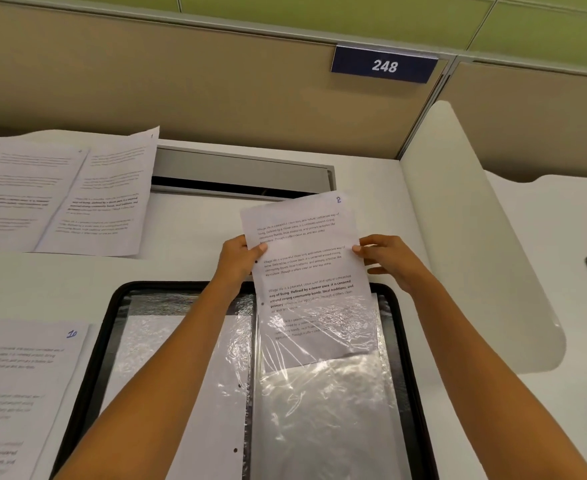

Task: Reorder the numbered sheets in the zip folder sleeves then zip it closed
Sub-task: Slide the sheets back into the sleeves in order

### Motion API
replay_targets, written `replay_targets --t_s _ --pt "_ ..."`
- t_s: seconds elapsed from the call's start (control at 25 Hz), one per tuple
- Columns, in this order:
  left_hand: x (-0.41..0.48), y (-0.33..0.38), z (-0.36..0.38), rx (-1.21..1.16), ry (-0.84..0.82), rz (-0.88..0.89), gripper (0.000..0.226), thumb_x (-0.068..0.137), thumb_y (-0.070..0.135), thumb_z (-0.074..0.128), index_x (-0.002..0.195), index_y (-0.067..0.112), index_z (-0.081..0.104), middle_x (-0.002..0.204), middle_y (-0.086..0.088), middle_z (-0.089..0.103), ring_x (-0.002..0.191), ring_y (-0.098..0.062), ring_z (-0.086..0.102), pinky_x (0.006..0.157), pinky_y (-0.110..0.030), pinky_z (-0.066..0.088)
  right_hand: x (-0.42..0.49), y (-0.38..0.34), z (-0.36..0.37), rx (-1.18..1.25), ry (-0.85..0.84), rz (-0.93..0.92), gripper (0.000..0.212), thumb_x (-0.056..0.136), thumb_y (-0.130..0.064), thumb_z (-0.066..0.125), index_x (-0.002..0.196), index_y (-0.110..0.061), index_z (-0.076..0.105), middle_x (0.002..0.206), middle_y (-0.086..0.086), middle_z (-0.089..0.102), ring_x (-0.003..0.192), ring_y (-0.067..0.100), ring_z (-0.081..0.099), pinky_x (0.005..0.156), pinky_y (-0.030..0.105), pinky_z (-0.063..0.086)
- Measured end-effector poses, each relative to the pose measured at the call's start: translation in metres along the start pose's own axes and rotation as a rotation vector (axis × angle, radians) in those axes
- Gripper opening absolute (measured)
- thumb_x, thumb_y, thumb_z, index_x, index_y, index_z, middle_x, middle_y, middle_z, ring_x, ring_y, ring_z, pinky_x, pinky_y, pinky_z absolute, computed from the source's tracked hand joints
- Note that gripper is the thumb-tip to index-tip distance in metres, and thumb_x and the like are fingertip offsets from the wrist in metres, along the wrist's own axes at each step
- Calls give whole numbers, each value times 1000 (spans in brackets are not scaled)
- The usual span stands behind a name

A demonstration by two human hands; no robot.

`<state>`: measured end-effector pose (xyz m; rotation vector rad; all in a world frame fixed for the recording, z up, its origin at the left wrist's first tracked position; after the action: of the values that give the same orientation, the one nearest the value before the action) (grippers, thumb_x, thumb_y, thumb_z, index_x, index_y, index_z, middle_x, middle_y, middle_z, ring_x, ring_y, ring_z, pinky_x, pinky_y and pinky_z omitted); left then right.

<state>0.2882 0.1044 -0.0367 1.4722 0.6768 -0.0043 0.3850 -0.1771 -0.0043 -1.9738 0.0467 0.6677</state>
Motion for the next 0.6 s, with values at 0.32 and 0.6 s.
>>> replay_targets --t_s 0.32,0.6 --pt "-8 -5 -5 -30 58 80 22 94 12 61 114 19 62 108 -5 68 99 -23 66 88 -43 55 -9 13 19 -131 -184 117 28 83 -17 75 109 -7 71 103 5 74 98 21 68 87 35 55" --pt "-16 7 7 -1 18 161 22 95 14 59 116 21 61 101 2 67 92 -16 65 75 -30 56 -31 25 12 -396 -270 196 32 80 -25 78 103 -4 70 98 6 71 86 14 63 71 25 52"
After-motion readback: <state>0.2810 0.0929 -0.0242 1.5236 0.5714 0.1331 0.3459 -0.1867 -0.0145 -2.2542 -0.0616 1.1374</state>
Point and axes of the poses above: each hand's wrist, its own x-axis towards the middle knuckle, its own z-axis out of the palm, y = z × x, the point moved 10 cm from there along x, towards the middle knuckle
